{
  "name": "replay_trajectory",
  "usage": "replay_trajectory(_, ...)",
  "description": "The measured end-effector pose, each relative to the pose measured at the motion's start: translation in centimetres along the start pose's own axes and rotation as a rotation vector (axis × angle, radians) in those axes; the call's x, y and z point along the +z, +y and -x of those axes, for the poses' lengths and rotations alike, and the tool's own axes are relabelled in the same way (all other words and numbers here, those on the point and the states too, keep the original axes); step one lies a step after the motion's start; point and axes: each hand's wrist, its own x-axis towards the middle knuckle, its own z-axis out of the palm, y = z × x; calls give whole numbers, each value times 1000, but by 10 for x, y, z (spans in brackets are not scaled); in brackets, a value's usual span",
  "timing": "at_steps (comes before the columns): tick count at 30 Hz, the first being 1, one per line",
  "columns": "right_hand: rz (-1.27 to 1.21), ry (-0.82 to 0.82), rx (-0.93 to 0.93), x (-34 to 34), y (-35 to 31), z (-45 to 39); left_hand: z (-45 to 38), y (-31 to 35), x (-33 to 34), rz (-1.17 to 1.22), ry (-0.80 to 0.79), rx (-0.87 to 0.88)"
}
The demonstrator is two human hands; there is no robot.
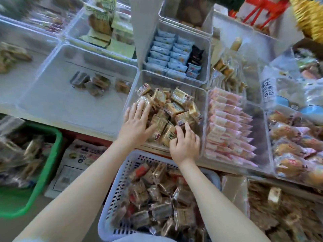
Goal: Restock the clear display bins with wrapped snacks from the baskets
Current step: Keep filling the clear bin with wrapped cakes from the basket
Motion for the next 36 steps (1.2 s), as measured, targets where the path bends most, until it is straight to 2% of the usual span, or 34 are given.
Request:
replay_trajectory(5, 23, -56, -28, -1, 2, -1, 13, 6, 1, 40, 19, -21)
replay_trajectory(8, -101, -97, -12, -7, 7, -1, 35, 21, -8, 57, -14, -51)
replay_trajectory(12, -375, 93, -5, -34, 31, 37, 73, 58, -20, 199, 128, -7)
replay_trajectory(14, -493, 162, 30, -49, 56, 75, 85, 88, -20, 233, 44, 21)
replay_trajectory(17, -541, 191, 206, -65, 115, 130, 90, 145, -8, 168, -152, 134)
replay_trajectory(20, -521, 203, 455, -71, 188, 176, 94, 214, 20, 75, -276, 275)
replay_trajectory(23, -514, 228, 623, -69, 261, 219, 109, 282, 65, -2, -398, 411)
replay_trajectory(27, -516, 50, 870, -61, 348, 270, 140, 351, 126, -78, -535, 509)
replay_trajectory(32, -559, -27, 1056, -48, 435, 303, 161, 407, 173, -175, -618, 489)
replay_trajectory(36, -813, -5, 1147, -39, 468, 287, 161, 439, 190, -236, -582, 434)
